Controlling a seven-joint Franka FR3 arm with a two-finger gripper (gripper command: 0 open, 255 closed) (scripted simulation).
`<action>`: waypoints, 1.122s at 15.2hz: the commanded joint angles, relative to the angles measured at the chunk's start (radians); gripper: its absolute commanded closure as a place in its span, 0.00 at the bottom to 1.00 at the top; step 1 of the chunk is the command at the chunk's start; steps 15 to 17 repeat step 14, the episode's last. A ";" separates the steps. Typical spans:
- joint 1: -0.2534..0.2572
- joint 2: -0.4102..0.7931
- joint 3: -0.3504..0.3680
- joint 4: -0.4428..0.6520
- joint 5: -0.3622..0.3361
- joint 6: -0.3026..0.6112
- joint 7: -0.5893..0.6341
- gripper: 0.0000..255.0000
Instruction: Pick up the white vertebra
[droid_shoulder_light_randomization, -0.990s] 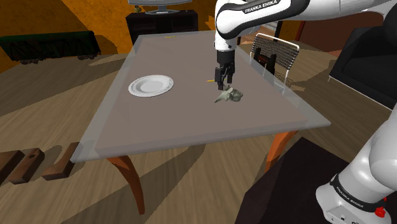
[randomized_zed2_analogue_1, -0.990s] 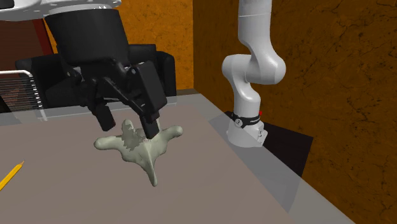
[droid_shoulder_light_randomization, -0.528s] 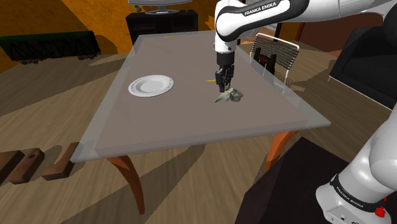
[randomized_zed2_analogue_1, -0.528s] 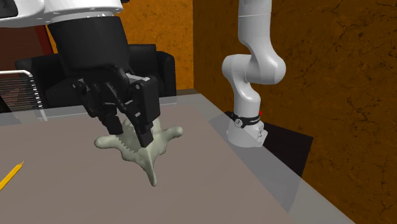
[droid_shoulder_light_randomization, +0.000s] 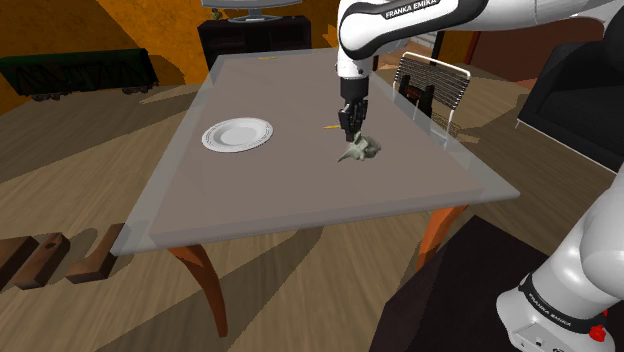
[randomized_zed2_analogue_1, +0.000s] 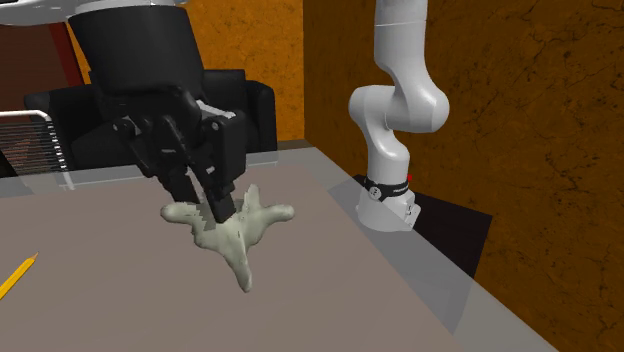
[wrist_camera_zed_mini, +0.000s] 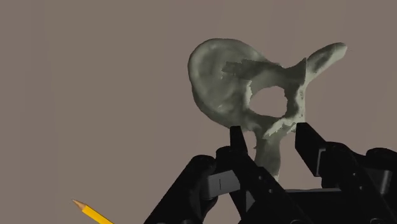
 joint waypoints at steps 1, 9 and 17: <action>0.000 -0.002 0.000 0.018 -0.001 -0.024 0.001 1.00; -0.001 -0.006 -0.001 0.120 -0.001 -0.130 0.008 1.00; -0.001 -0.004 -0.001 0.165 -0.002 -0.173 0.011 1.00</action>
